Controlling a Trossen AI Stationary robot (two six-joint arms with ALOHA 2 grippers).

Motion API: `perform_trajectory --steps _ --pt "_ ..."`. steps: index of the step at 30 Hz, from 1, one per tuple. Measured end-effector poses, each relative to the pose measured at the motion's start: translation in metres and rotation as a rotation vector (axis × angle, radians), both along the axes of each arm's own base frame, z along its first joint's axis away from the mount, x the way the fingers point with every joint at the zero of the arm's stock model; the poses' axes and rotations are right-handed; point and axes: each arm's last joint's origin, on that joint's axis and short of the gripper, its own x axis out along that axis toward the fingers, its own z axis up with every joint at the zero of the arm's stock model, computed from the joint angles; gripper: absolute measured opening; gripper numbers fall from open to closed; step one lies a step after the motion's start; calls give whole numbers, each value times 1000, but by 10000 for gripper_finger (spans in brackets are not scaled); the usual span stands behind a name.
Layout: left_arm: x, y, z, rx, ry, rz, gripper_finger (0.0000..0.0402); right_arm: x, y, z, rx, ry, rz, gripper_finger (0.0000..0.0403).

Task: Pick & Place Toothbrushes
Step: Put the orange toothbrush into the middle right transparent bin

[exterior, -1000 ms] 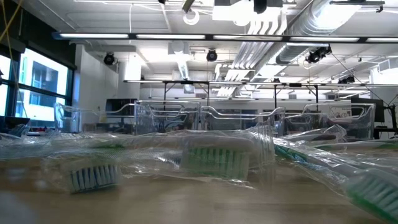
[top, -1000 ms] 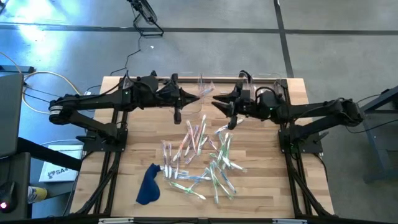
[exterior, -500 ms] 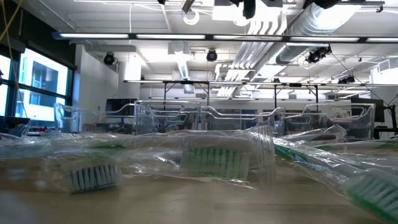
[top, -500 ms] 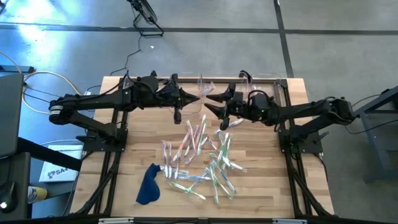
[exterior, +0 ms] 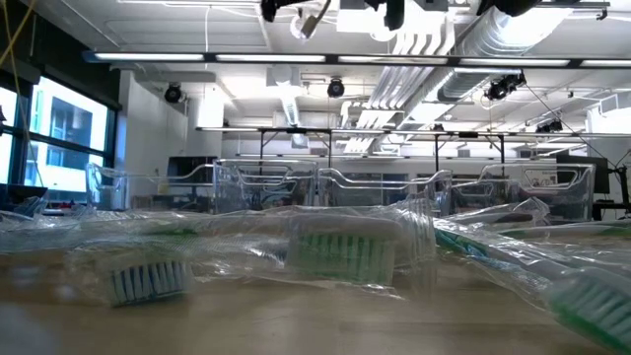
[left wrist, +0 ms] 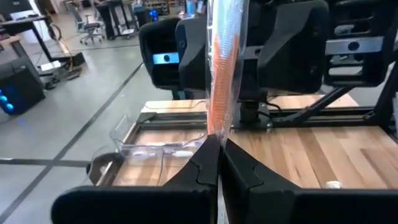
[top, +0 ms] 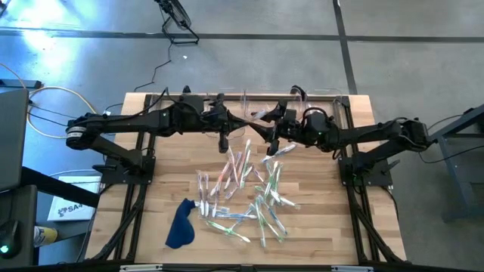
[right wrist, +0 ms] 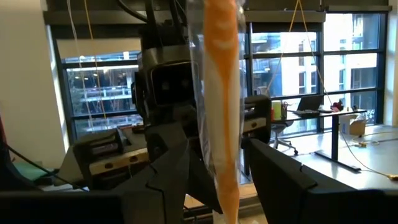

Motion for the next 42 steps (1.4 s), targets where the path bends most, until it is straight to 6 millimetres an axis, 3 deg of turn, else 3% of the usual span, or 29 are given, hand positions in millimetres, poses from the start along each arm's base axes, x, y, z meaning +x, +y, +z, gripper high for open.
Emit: perform_trajectory --steps 6,18,31,35,42 --pt "0 0 2 2 -13 -10 0 0 0 -1 1 10 -1 142" --pt "0 0 1 27 -7 -14 0 0 0 -2 -5 18 -6 28" --pt "0 0 1 85 8 -20 3 1 0 -4 -1 45 -12 28" --pt "0 0 1 103 5 -21 32 1 -1 -6 5 69 -32 28" --pt "-2 1 3 187 13 19 135 1 -2 -13 20 147 -85 28"
